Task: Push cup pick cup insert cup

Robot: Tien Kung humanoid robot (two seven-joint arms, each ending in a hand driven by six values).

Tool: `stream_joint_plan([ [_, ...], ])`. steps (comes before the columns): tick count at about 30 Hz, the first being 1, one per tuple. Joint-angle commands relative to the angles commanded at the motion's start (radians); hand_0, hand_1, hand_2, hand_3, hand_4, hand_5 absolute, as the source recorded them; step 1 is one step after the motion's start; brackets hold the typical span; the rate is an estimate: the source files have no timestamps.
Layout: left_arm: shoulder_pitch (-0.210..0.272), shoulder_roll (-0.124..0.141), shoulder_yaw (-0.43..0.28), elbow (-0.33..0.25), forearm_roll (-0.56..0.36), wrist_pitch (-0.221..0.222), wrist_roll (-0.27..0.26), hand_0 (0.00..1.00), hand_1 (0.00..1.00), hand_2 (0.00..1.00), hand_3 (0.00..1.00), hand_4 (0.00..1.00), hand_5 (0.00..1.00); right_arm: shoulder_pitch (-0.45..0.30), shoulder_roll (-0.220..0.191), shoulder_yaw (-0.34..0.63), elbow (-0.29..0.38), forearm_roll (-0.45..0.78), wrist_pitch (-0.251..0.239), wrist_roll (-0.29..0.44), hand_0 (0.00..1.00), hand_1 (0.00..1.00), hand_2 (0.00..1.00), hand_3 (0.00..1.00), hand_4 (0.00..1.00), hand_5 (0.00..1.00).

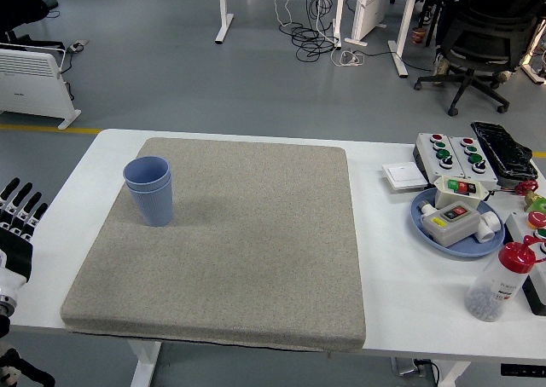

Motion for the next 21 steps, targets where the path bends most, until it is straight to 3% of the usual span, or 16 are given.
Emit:
stream_joint_plan([
  [1, 0.000, 0.000, 0.000, 0.000, 0.001, 0.000, 0.000, 0.818, 0.828, 0.829, 0.767, 0.597, 0.998, 0.000, 0.001, -0.003, 0.000, -0.001, -0.004, 0.006, 0.733, 0.700, 0.819, 0.765, 0.299, 0.531],
  [21, 0.017, -0.001, -0.008, 0.000, 0.004, 0.000, 0.002, 0.818, 0.827, 0.830, 0.766, 0.597, 0.998, 0.005, 0.001, -0.125, -0.004, 0.028, -0.030, 0.034, 0.705, 0.669, 0.766, 0.702, 0.250, 0.514],
])
